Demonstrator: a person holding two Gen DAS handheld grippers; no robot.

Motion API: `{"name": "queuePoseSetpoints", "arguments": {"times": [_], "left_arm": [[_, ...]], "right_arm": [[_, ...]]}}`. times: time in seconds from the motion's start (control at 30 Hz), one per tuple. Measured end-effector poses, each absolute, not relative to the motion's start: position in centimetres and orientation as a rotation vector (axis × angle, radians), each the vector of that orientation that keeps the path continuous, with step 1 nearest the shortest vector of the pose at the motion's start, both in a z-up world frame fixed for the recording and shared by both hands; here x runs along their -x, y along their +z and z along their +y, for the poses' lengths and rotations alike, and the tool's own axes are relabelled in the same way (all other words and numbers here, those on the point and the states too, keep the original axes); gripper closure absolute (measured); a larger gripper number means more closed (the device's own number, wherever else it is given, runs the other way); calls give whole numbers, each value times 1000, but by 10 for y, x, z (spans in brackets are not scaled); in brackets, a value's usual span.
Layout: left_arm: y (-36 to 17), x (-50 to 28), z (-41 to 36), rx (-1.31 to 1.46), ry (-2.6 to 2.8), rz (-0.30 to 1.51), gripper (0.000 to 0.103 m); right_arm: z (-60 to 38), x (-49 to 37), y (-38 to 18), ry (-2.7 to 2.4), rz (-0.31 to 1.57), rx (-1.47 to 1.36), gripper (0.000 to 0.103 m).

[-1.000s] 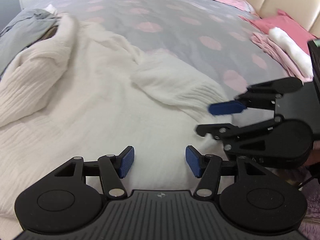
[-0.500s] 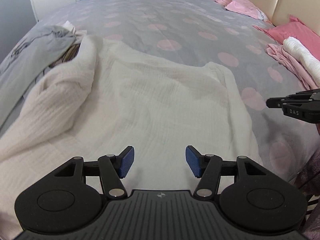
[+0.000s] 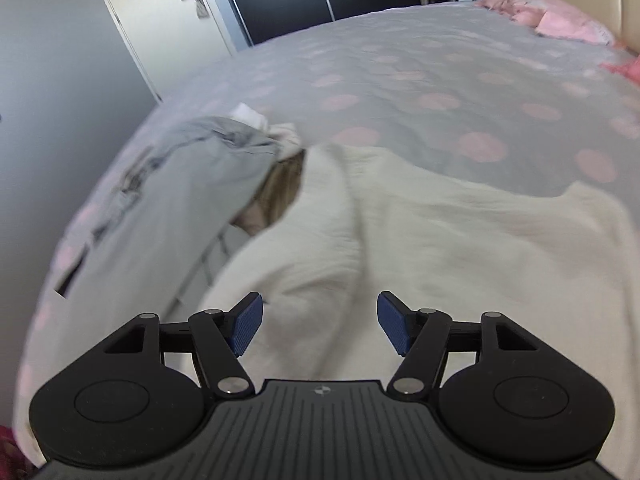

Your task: Fold clothes

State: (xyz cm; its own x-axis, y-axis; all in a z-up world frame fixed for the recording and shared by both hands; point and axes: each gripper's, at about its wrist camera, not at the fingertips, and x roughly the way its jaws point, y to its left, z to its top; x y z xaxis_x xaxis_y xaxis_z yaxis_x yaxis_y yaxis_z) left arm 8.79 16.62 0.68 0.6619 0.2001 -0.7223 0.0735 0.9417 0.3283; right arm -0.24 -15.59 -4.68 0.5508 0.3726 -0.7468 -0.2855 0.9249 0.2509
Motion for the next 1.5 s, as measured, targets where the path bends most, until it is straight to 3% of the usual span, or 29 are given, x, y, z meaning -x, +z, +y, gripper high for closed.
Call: {"name": "queuePoseSetpoints", "arguments": {"times": [0.2,0.27,0.33,0.47,0.53,0.57,0.6,0.7,1.23,1.37,1.5], "left_arm": [[-19,-106,183,-402,142,886,41],[-25,-110,189,-396,151,900,41],[-32,-114,195,-414,176,916,41],[-40,-121,205,-393,214,950,44],[-38,-120,207,-386,226,947,64],[-35,-120,208,-387,233,939,79],[-32,-119,208,-389,240,930,87],[-18,-115,208,-366,246,893,94],[135,-34,183,-169,133,511,96],[167,-29,179,-102,37,503,96],[160,-32,174,-129,-45,608,96]], "right_arm": [[-134,-7,-65,388,974,-98,31],[-128,-10,-72,398,1002,-85,40],[-123,-11,-78,404,1021,-55,73],[-125,-10,-79,399,1005,-32,90],[-129,-10,-76,387,993,-45,95],[-132,-9,-74,377,988,-53,95],[-136,-9,-72,363,982,-59,96],[-148,-6,-62,325,949,-77,96],[-261,2,71,191,660,24,99],[-307,-5,103,148,621,32,99],[-326,-6,97,169,682,87,98]]}}
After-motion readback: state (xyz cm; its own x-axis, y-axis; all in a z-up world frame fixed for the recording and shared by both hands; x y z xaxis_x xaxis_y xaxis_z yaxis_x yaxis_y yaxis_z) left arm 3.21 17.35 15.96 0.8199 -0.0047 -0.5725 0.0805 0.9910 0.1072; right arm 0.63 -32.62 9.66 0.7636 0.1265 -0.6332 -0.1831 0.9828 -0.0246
